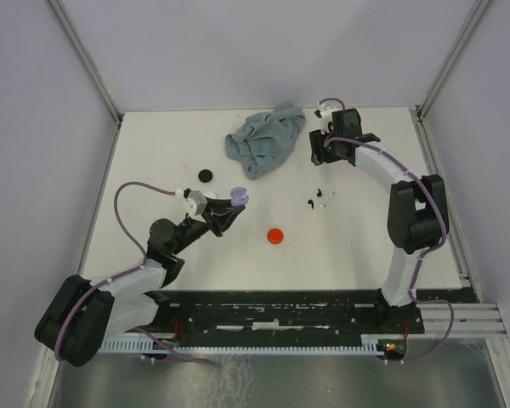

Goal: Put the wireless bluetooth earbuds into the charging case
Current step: Pick up the earbud from the center of the board.

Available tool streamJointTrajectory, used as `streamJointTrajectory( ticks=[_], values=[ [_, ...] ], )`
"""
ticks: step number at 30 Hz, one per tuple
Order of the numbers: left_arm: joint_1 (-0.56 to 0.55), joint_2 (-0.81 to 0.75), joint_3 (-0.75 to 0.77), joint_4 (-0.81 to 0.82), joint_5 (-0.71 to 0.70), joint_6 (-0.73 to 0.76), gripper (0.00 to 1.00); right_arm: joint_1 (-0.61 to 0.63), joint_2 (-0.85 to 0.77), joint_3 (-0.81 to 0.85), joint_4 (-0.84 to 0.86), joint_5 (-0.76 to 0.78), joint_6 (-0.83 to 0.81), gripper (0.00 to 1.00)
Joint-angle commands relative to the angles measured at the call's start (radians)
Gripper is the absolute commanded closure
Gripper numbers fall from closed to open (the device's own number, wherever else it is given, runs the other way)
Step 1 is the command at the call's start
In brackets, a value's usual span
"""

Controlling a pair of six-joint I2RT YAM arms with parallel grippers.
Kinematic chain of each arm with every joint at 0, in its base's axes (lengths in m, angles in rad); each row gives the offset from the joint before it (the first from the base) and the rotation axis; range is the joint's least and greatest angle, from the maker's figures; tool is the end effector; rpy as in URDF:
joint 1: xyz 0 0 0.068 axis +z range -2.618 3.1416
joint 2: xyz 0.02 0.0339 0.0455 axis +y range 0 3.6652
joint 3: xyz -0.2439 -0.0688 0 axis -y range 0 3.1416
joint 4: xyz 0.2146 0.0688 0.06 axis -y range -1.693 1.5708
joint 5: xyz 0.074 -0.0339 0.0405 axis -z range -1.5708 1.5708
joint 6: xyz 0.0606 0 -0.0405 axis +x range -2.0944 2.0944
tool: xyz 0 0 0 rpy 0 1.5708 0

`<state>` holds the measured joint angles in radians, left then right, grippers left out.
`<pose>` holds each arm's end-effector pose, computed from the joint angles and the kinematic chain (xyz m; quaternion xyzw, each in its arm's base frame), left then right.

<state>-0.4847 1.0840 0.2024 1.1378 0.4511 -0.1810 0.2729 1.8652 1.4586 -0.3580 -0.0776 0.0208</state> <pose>0.1762 -0.1226 0.2342 0.2651 0.5619 -0.3813 0.6846 0.3922 0.1147 0.2241 -0.1306 0.9100 0.0927 0.3825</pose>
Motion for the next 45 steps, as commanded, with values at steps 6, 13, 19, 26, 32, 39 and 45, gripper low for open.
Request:
streamJointTrajectory(
  ticks=[6,13,19,26,32,39,45],
  values=[
    [-0.004,0.015,0.049,-0.009,0.011,0.048,0.97,-0.117,0.247,0.226,0.095,-0.269,-0.076,0.41],
    [-0.004,0.019,0.058,-0.043,0.012,0.064,0.97,-0.134,0.400,0.396,0.012,-0.295,-0.076,0.44],
    [-0.004,0.035,0.066,-0.037,0.015,0.065,0.97,-0.133,0.454,0.483,-0.091,-0.278,-0.055,0.45],
    [-0.004,0.032,0.062,-0.038,0.020,0.064,0.97,-0.133,0.464,0.495,-0.180,-0.260,-0.067,0.45],
    [-0.003,0.020,0.054,-0.037,0.026,0.057,0.97,-0.133,0.497,0.541,-0.268,-0.265,-0.102,0.45],
    [-0.004,-0.004,0.039,-0.043,0.028,0.051,0.97,-0.133,0.517,0.550,-0.314,-0.272,-0.146,0.45],
    [-0.003,-0.018,0.035,-0.052,0.028,0.051,0.97,-0.130,0.513,0.543,-0.343,-0.274,-0.169,0.49]
  ],
)
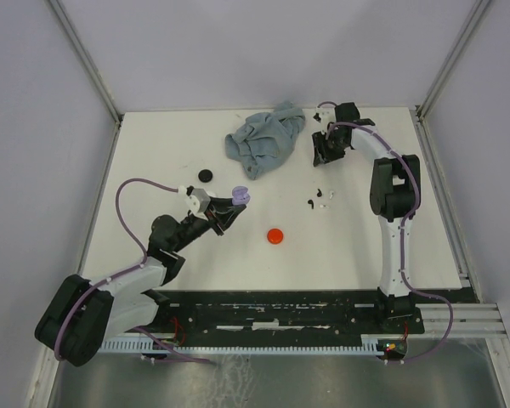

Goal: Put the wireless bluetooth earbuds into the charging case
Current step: Pick up the earbud from the center of the board.

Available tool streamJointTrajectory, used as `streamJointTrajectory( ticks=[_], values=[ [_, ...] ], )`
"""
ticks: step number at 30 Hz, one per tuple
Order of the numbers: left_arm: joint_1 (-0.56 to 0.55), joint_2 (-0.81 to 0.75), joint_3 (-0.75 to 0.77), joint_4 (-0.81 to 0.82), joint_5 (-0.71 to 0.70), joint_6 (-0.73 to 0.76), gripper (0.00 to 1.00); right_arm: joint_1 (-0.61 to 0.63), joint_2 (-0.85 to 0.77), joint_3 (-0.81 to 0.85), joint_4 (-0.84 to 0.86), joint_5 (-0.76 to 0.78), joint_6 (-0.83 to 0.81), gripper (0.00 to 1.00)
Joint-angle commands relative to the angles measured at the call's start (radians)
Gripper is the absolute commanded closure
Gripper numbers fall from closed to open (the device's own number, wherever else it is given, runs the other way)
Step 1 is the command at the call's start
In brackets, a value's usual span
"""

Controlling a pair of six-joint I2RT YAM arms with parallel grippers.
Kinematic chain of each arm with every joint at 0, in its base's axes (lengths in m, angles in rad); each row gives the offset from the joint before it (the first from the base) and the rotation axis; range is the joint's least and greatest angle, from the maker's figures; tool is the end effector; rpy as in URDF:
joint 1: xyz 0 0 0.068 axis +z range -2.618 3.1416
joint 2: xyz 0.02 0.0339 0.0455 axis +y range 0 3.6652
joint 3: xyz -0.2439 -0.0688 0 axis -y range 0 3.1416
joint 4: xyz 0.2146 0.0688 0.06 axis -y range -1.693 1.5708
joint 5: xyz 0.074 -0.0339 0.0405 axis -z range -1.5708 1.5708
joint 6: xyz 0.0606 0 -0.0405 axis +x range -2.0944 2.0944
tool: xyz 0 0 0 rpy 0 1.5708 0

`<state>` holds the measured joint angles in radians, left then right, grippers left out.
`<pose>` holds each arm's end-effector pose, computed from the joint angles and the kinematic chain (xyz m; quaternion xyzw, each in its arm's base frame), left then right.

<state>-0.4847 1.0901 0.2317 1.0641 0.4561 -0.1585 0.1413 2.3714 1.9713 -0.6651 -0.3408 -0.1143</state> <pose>0.1810 -0.1255 0.2328 0.2729 0.5778 -0.3742 0.6720 0.4720 0.0876 0.1403 -0.1637 0.9410 0.1675 0.2443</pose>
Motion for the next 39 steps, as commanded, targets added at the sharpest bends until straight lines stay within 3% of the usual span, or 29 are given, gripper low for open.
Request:
streamJointTrajectory(
  ticks=[1,9,20,27,39],
  values=[
    [-0.004,-0.026,0.006,0.022,0.023,0.028,0.97,0.003,0.001,0.027,-0.039,-0.013,-0.037,0.50],
    [-0.004,-0.034,0.001,0.021,0.022,0.026,0.97,0.014,-0.118,-0.067,0.048,0.008,-0.001,0.50],
    [-0.004,-0.056,0.000,-0.002,-0.010,0.038,0.97,0.077,-0.114,-0.077,0.261,0.269,0.288,0.49],
    [-0.004,-0.082,-0.006,-0.022,-0.018,0.044,0.97,0.116,-0.085,-0.063,0.243,0.464,0.425,0.50],
    [-0.004,-0.122,-0.023,-0.037,-0.027,0.049,0.97,0.150,-0.050,-0.056,0.152,0.555,0.484,0.59]
  ],
)
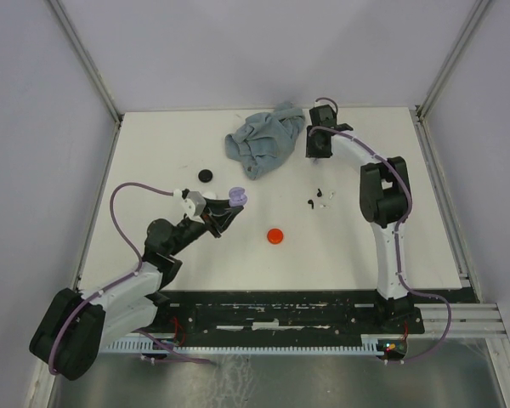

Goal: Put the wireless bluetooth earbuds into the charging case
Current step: Pick up the earbud from the center of the board.

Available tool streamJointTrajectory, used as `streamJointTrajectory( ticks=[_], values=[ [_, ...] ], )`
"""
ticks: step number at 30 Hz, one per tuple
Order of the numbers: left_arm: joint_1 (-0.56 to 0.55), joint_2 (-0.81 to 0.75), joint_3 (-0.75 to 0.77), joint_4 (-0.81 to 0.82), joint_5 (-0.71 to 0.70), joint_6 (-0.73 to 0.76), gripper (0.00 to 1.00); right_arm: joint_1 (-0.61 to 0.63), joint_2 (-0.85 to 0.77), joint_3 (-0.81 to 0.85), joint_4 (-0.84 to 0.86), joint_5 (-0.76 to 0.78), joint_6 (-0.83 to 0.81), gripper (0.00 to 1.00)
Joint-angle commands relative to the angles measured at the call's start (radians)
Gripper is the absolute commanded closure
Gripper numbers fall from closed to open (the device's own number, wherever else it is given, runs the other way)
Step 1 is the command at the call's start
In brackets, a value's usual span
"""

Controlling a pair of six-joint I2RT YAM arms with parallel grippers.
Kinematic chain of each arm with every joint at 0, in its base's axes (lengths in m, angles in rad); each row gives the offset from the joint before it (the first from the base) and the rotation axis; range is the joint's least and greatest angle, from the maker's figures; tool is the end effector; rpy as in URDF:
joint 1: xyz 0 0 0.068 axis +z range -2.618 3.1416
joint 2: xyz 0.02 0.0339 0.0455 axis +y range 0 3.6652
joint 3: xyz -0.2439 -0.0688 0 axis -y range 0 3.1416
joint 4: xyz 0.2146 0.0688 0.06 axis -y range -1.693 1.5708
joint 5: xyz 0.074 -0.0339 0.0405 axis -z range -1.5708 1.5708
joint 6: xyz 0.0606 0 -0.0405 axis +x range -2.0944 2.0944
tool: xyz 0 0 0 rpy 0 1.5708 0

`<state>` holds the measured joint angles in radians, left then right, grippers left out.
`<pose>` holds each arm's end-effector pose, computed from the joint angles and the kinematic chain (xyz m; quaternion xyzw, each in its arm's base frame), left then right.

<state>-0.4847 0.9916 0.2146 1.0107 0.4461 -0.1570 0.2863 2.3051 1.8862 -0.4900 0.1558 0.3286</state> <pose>0.1708 -0.1195 0.2397 0.2699 0.5681 -0.3715 0.6830 0.4690 0.1283 0.1565 0.0452 0.9421 0.0279 0.3310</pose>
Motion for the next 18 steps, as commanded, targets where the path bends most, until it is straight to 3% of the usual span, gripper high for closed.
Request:
streamJointTrajectory(
  ticks=[1,11,18],
  values=[
    [-0.004,-0.026,-0.007,0.014,-0.017,0.047,0.97,0.006,0.023,0.033,-0.029,0.059,0.043,0.60],
    [-0.004,-0.060,-0.014,-0.010,-0.020,0.051,0.97,0.007,0.066,0.058,-0.018,0.069,0.036,0.66],
    [-0.004,-0.082,-0.017,-0.022,-0.028,0.060,0.97,0.019,0.020,0.006,-0.029,0.011,-0.014,0.80]
  ],
)
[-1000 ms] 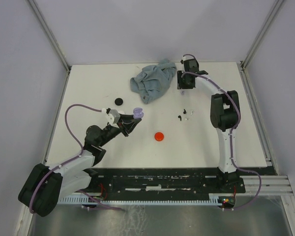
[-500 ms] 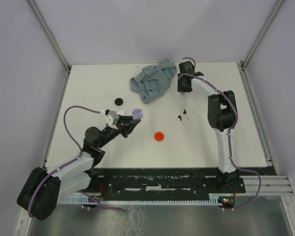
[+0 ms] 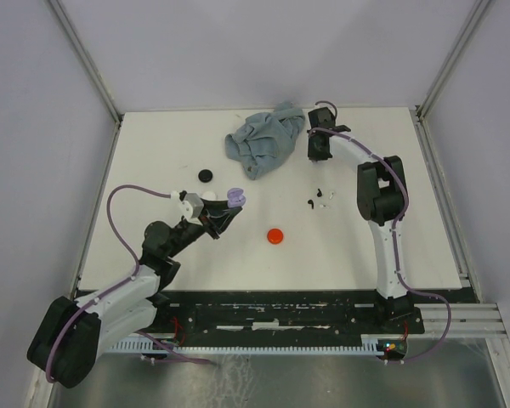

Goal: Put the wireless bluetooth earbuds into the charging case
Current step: Pick up the earbud from the center of the board, then place the earbud at the center of the board.

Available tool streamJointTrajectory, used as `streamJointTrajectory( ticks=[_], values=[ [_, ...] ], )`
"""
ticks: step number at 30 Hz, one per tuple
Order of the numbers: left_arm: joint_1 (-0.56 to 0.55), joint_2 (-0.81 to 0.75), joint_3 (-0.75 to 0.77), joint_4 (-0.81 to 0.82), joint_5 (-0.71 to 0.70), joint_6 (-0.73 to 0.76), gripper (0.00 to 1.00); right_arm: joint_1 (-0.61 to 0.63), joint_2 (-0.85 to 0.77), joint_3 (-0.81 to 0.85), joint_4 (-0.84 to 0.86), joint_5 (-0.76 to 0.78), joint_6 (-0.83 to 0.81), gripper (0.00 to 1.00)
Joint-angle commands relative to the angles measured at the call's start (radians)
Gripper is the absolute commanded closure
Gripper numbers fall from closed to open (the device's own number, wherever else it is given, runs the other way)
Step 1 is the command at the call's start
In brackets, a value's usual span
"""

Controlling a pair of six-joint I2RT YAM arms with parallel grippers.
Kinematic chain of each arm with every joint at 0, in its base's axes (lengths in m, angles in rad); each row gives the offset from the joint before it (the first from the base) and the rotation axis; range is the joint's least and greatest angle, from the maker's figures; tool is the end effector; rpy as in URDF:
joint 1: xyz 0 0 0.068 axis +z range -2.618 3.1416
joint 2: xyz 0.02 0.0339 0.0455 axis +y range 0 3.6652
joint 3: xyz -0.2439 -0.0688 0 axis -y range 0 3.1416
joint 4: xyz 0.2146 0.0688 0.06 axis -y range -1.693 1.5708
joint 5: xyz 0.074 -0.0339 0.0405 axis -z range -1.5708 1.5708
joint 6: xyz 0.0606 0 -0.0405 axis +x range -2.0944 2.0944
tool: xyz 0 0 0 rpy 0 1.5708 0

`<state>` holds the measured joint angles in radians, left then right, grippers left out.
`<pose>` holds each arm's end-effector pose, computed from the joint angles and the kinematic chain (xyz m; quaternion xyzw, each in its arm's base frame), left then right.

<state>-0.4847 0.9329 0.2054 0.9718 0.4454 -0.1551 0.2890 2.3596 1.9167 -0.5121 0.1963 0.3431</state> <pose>0.1646 -0.1162 0.2427 0.2702 0.5638 -0.3708 0.6868 0.4728 0.1282 0.1387 0.0553 0.9472 0.0050 0.3157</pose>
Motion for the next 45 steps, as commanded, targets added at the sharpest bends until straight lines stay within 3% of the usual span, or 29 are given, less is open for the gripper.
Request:
streamJointTrajectory(
  ticks=[1,15,28,40,45],
  values=[
    [-0.003,-0.026,-0.009,0.015,-0.029,0.061,0.97,0.023,-0.065,-0.049,-0.005,-0.039,-0.040,0.82],
    [-0.002,-0.037,-0.018,0.018,-0.026,0.072,0.97,0.242,-0.439,-0.458,-0.056,-0.182,-0.203,0.85],
    [-0.002,-0.043,-0.024,0.034,-0.008,0.059,0.97,0.375,-0.600,-0.746,-0.049,-0.166,-0.229,0.82],
    [-0.003,-0.057,-0.031,0.029,-0.007,0.049,0.97,0.392,-0.654,-0.822,-0.104,-0.091,-0.243,0.61],
    [-0.002,-0.052,-0.030,0.028,-0.008,0.048,0.97,0.392,-0.666,-0.835,-0.120,-0.070,-0.257,0.57]
  ],
)
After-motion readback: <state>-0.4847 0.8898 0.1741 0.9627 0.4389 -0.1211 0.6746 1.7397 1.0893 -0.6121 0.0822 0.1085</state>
